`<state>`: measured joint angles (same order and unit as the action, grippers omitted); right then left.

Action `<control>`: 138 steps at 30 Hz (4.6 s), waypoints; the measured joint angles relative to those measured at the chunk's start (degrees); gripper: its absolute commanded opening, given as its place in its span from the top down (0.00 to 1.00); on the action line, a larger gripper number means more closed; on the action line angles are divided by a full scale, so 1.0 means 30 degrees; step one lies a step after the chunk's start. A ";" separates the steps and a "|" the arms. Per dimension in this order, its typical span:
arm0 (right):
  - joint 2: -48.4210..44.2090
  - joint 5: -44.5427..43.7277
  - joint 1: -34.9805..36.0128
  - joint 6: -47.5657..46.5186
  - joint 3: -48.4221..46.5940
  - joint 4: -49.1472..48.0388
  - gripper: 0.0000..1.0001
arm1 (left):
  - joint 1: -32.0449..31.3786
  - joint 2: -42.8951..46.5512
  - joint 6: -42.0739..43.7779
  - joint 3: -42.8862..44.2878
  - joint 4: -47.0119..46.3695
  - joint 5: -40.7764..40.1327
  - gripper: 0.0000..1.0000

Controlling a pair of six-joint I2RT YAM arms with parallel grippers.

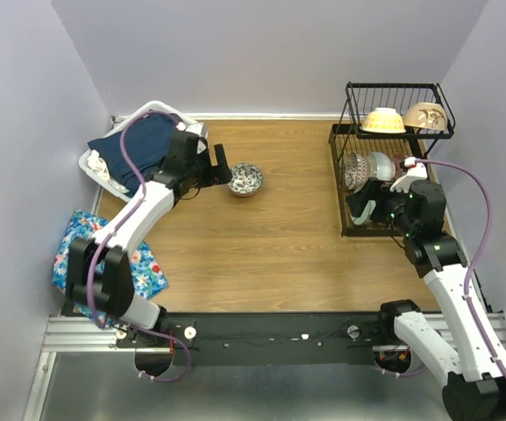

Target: Unload the bowls from the dish rack

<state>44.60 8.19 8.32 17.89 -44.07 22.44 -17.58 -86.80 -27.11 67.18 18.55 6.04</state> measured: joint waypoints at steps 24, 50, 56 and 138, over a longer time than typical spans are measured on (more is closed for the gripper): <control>0.3971 -0.2739 -0.6244 -0.0597 -0.0372 -0.1282 0.00 | -0.0240 1.7318 0.1588 -1.0069 0.2215 0.0335 0.01; 0.9872 0.6805 -1.1672 -0.1443 0.0532 -0.6309 0.00 | -0.1056 1.9183 0.1690 -1.1366 0.2244 0.0160 0.01; 1.0681 0.7169 -1.1795 -0.1647 0.0991 -0.6892 0.00 | -0.1056 1.9475 0.1727 -1.1431 0.2106 0.0153 0.01; 0.5690 0.7898 -0.8211 0.5166 -0.1013 -0.6237 0.99 | -0.2018 1.2233 -0.1501 -0.9151 -0.1282 0.1319 0.01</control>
<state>61.67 31.88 -16.32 33.39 -47.11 3.73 -23.64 -50.11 -31.62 39.72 14.70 10.00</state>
